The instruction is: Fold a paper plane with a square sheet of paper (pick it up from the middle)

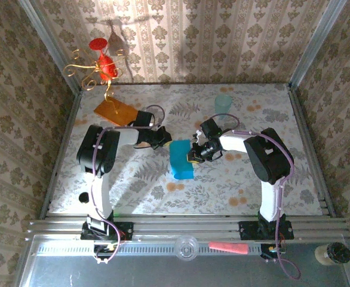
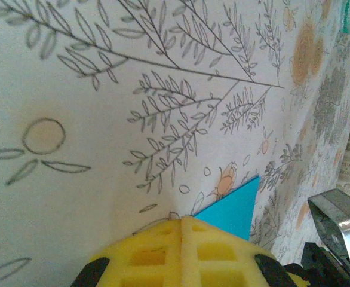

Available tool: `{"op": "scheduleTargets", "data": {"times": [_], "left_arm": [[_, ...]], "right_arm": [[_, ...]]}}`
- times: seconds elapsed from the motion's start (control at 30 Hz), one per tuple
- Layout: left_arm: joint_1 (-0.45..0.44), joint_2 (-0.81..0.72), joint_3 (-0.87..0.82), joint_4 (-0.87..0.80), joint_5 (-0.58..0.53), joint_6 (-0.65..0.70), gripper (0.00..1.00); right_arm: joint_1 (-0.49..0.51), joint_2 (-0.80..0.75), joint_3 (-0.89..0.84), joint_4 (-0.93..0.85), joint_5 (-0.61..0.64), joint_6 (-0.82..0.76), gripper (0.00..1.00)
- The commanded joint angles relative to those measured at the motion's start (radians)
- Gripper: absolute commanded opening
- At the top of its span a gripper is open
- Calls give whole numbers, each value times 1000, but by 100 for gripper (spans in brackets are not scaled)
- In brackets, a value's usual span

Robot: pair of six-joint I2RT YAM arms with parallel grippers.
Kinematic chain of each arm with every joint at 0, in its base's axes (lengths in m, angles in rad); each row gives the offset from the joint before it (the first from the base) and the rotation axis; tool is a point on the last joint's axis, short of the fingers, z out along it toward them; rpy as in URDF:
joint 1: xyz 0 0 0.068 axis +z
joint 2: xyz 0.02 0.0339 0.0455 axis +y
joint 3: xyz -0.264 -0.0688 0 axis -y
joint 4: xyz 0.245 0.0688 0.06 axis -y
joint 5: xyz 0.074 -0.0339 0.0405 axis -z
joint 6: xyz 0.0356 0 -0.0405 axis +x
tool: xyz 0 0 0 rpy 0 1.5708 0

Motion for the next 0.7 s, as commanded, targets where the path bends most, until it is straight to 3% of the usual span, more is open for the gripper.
{"op": "scheduleTargets", "data": {"times": [0.0,0.27,0.43,0.67], "left_arm": [[41,43,35,-53,-108,32,0],[44,3,107,-195,-136,103,0],[-8,-117,111,-308,-168,125,0],[-163,-291,-139,-112,-160,-77,0]], "right_arm": [[6,198,-131,-153,363,10,8],[4,191,-129,-150,366,19,8],[4,187,-124,-151,366,24,8],[4,189,-127,-147,365,24,8]]}}
